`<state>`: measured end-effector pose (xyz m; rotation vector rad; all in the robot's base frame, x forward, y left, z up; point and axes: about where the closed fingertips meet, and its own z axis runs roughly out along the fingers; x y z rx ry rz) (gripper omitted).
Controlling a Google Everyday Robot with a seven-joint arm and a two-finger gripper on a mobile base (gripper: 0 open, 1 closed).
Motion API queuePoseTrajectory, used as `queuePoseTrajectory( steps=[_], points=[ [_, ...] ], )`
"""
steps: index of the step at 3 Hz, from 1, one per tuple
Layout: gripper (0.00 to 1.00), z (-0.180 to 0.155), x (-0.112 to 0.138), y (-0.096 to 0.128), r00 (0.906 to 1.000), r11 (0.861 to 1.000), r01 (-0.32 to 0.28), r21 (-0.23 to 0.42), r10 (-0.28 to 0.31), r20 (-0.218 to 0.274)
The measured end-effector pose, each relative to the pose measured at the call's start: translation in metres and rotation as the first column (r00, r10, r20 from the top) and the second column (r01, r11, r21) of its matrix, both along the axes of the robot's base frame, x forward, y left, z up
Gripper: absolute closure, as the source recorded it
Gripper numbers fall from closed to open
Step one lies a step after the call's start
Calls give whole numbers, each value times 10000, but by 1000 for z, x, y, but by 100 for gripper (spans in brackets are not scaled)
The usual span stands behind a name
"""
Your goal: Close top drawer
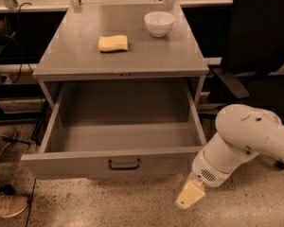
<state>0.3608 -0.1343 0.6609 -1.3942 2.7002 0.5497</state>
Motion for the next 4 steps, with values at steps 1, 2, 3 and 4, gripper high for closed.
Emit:
queuePoseTrajectory(
  steps=[1,2,3,4],
  points=[
    [62,-10,32,12,9915,9986,482,232,-507,1198],
    [85,-12,69,19,9612,9922,1228,218,-1244,2464],
    [100,-8,97,22,9268,9837,1781,244,-1760,3316],
    [100,-8,97,23,9259,9842,1753,252,-1735,3357]
  ],
)
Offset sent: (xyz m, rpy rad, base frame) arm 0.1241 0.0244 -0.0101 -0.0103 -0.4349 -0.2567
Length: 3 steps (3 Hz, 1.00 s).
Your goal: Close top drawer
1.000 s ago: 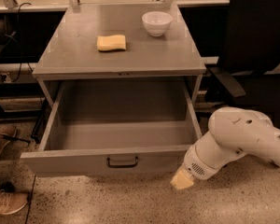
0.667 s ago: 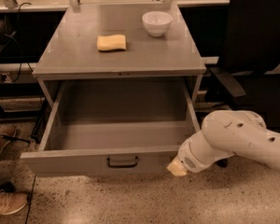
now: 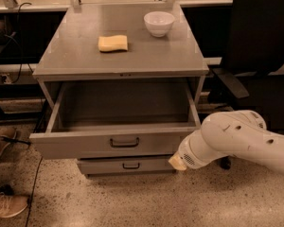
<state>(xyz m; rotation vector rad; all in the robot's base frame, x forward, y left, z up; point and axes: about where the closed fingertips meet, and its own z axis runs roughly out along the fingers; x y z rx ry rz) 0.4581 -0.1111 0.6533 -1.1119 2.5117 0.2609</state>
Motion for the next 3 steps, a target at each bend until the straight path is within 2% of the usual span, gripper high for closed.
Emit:
queuePoseTrajectory(
  steps=[1,2,3],
  points=[
    [100,-4,25,7,9960,9990,-428,-118,436,777],
    [100,-12,80,20,9798,9968,-804,-30,795,1833],
    [100,-12,80,20,9798,9968,-804,-30,795,1833]
  ],
)
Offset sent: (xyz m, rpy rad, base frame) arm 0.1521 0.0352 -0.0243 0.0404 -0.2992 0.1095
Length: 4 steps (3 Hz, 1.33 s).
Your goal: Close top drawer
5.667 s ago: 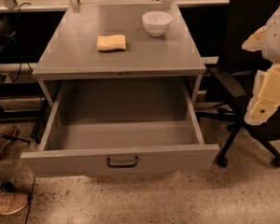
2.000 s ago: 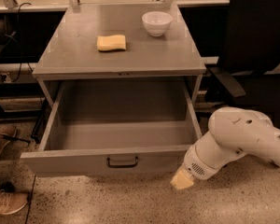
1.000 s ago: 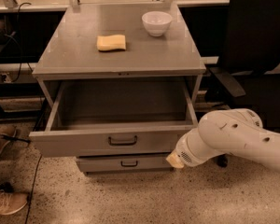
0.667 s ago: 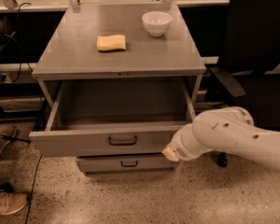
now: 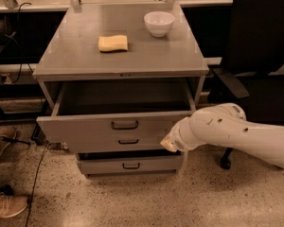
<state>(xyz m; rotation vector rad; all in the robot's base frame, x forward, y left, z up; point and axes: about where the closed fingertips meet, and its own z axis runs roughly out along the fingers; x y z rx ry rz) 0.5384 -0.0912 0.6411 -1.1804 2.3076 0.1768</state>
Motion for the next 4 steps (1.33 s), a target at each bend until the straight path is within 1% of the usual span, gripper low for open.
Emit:
queuePoseTrajectory(
  steps=[1,2,3,4],
  points=[
    [100,-1,44,16,9988,9993,-185,317,170,456],
    [100,2,97,37,9939,9970,-442,629,375,1038],
    [100,2,97,37,9939,9970,-442,629,375,1038],
    [100,-2,117,43,9916,9956,-574,737,484,1196]
  ],
)
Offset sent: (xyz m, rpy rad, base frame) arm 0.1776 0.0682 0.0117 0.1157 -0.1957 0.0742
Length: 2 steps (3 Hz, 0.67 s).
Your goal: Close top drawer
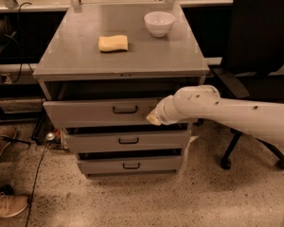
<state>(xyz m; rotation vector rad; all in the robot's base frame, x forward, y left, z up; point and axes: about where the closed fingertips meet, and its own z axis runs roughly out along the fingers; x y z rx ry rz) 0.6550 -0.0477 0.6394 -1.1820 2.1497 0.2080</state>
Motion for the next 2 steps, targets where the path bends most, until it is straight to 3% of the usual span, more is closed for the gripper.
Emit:
queuePoseTrajectory(
  steps=[2],
  points=[
    [100,-14,1,-23,9989,9991,422,74,-420,-217]
  ],
)
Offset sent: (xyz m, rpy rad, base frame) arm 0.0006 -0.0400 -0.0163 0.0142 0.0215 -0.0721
